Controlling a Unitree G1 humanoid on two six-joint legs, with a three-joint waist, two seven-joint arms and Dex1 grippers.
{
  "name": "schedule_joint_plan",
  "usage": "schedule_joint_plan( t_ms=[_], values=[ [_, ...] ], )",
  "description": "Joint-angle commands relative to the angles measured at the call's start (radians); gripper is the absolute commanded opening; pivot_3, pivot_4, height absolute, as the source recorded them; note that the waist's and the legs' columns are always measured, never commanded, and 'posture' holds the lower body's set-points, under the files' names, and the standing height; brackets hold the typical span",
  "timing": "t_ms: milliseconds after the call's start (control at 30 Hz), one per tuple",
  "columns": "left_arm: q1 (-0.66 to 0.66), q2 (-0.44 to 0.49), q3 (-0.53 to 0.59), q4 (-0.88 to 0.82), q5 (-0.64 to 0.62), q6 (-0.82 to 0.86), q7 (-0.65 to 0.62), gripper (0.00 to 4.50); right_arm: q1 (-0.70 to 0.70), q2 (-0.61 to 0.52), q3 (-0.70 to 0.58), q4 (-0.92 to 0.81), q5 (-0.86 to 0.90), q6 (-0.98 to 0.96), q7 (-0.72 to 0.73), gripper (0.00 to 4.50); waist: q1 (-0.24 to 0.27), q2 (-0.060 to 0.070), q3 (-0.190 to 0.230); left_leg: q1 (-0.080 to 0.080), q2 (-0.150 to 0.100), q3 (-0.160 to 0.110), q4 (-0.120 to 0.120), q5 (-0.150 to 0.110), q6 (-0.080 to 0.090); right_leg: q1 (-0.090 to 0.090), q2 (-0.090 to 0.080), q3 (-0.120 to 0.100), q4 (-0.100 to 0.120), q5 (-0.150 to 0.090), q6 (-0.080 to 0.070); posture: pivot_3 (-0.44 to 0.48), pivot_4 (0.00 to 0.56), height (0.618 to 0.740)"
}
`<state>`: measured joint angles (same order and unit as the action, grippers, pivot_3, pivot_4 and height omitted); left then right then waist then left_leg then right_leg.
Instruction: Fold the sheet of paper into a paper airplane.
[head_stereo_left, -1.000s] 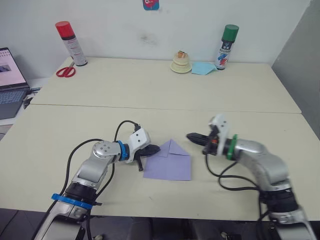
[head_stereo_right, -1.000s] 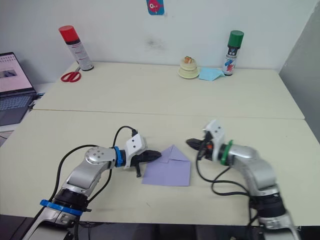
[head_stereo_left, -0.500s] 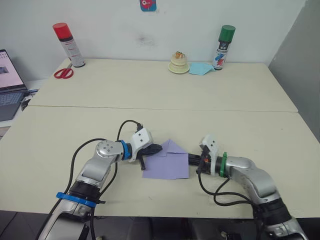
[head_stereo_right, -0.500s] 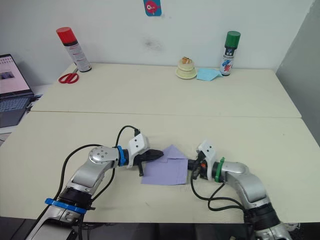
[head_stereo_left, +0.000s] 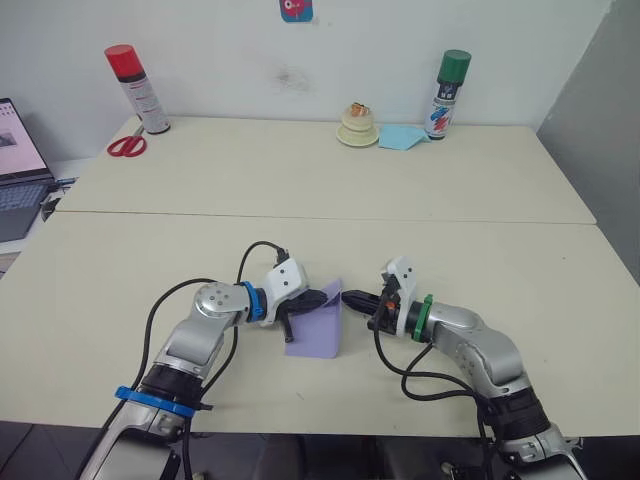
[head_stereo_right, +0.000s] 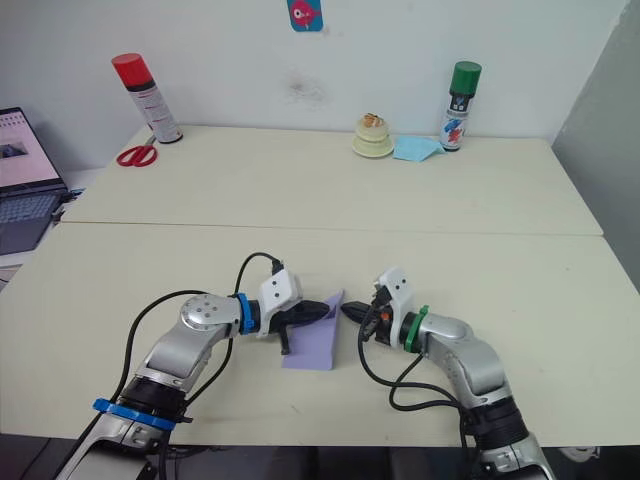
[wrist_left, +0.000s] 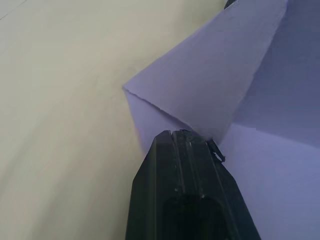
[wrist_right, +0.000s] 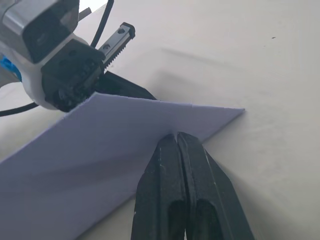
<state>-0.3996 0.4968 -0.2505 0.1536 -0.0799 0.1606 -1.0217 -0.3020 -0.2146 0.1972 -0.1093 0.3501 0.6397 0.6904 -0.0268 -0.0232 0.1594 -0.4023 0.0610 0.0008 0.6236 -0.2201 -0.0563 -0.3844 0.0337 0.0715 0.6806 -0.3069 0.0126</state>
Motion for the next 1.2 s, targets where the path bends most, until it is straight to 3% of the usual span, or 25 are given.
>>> schedule_joint_plan(
  t_ms=[33, 300, 633, 1200],
  values=[
    [0.018, -0.004, -0.045, -0.007, 0.010, -0.020, -0.038, 0.03, -0.016, 0.008, 0.009, -0.038, 0.001, -0.018, -0.009, 0.00, -0.001, 0.000, 0.000, 0.000, 0.000, 0.000, 0.000, 0.000, 0.000, 0.000, 0.000, 0.000, 0.000, 0.000, 0.000, 0.000, 0.150, 0.737],
    [0.008, 0.041, -0.024, 0.047, 0.049, -0.027, -0.004, 0.03, -0.016, 0.014, 0.034, -0.041, -0.013, -0.042, -0.012, 0.00, -0.003, 0.000, 0.000, 0.000, 0.001, 0.000, 0.000, 0.000, 0.000, -0.001, 0.000, 0.000, 0.000, 0.000, 0.000, 0.000, 0.150, 0.737],
    [0.078, 0.134, 0.037, -0.032, -0.021, 0.147, -0.017, 0.03, -0.056, 0.046, 0.124, 0.039, -0.072, -0.123, 0.008, 0.00, -0.033, 0.000, 0.000, 0.002, 0.004, -0.001, 0.000, 0.000, 0.000, -0.001, 0.004, 0.000, 0.003, 0.000, 0.000, 0.000, 0.150, 0.737],
    [0.100, 0.092, 0.067, -0.068, -0.104, 0.178, -0.025, 0.03, -0.136, 0.117, 0.172, 0.227, -0.156, -0.299, 0.024, 0.00, -0.030, 0.000, 0.000, 0.002, 0.003, 0.000, 0.000, 0.000, 0.000, -0.001, 0.003, 0.001, 0.003, 0.000, 0.000, 0.000, 0.150, 0.737]
  ],
)
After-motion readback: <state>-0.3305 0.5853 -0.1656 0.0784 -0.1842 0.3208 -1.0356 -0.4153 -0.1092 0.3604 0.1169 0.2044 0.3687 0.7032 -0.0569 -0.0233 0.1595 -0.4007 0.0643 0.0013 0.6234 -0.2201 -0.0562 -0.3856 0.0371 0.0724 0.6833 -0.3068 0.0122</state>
